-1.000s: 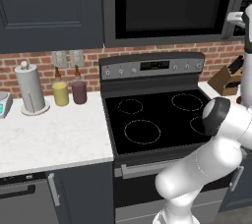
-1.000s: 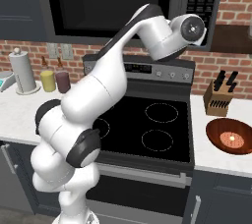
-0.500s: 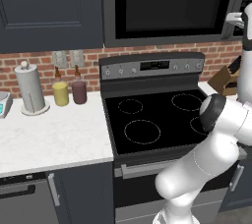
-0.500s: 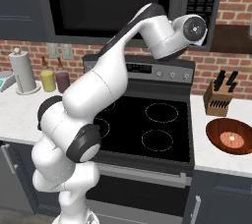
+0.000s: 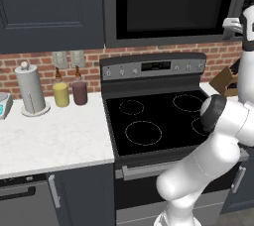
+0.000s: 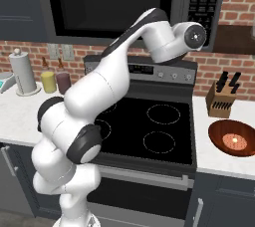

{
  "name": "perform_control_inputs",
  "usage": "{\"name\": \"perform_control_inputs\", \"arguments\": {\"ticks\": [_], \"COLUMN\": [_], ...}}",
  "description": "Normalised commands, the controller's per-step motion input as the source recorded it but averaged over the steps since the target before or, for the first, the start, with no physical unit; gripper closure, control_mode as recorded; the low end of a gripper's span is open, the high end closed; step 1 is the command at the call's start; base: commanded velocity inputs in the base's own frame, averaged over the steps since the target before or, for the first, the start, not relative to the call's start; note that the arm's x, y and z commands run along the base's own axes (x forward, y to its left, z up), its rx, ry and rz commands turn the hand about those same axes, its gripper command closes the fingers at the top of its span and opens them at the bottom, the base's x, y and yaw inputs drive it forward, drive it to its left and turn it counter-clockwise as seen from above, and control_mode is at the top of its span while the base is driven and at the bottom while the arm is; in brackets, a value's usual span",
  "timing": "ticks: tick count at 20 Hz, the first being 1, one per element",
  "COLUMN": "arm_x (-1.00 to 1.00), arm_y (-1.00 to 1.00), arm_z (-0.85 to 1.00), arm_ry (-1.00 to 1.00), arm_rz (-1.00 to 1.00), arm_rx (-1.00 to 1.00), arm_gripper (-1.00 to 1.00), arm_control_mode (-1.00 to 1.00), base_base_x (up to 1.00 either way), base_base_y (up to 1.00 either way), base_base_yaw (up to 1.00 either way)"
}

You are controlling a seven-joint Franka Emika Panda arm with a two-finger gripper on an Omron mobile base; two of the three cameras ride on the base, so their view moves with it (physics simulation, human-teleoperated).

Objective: Open the microwave, place the bowl with waffle inside the microwave, then close the microwave door and turn it on.

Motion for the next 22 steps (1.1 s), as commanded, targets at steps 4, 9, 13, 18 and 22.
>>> {"name": "perform_control_inputs", "arguments": {"ticks": [4, 9, 13, 18, 22], "arm_x": [0.38, 0.38, 0.35, 0.27, 0.07], "arm_y": [0.0, 0.0, 0.0, 0.0, 0.0], "arm_z": [-0.05, -0.08, -0.09, -0.03, 0.0], "arm_ry": [0.0, 0.0, 0.0, 0.01, 0.0], "arm_rz": [0.03, 0.02, 0.01, 0.0, 0.0], "arm_rx": [0.02, 0.01, 0.02, 0.0, 0.0], "arm_gripper": [-1.0, -1.0, -1.0, 1.0, 1.0], "arm_control_mode": [-1.0, -1.0, -1.0, -1.0, -1.0], "base_base_x": [0.0, 0.0, 0.0, 0.0, 0.0], "base_base_y": [0.0, 0.0, 0.0, 0.0, 0.0], "base_base_yaw": [0.0, 0.0, 0.0, 0.0, 0.0]}}
